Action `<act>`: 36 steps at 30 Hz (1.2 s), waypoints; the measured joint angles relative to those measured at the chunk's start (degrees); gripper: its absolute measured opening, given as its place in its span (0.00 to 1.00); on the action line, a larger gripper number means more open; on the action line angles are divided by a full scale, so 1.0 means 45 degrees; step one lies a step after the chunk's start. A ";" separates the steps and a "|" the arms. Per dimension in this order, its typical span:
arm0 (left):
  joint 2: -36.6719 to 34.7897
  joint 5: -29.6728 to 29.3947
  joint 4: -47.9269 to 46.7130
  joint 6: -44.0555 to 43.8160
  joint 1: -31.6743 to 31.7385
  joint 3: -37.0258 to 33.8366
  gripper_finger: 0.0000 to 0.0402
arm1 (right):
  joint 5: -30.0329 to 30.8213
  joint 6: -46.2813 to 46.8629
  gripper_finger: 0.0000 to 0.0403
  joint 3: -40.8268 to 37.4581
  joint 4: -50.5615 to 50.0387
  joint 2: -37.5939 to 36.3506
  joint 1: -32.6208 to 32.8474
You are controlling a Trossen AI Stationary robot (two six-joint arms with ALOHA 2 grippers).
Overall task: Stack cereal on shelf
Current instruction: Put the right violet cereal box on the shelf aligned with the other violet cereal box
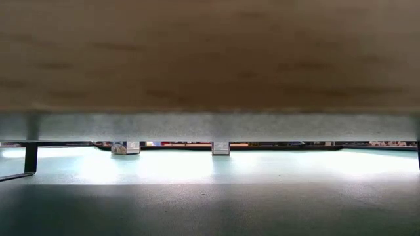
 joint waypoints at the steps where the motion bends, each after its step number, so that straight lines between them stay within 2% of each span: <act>1: 0.0000 -0.0003 -0.0005 0.0000 0.0000 0.0000 0.96 | -0.0004 0.0136 0.85 0.0000 0.0082 0.0108 -0.0001; 11: 0.0053 -0.0003 -0.0008 0.0000 0.0000 0.0000 0.96 | -0.0025 0.0792 0.85 0.0000 0.1088 0.1225 -0.0005; 17: 0.0078 -0.0003 -0.0006 -0.0002 0.0000 0.0000 0.96 | -0.0564 0.1134 0.82 0.0000 0.1348 0.1781 0.0000; 36: 0.0163 0.0002 0.0000 0.0000 0.0000 0.0000 0.96 | -0.1127 0.1461 0.81 0.0000 0.1850 0.1826 0.0665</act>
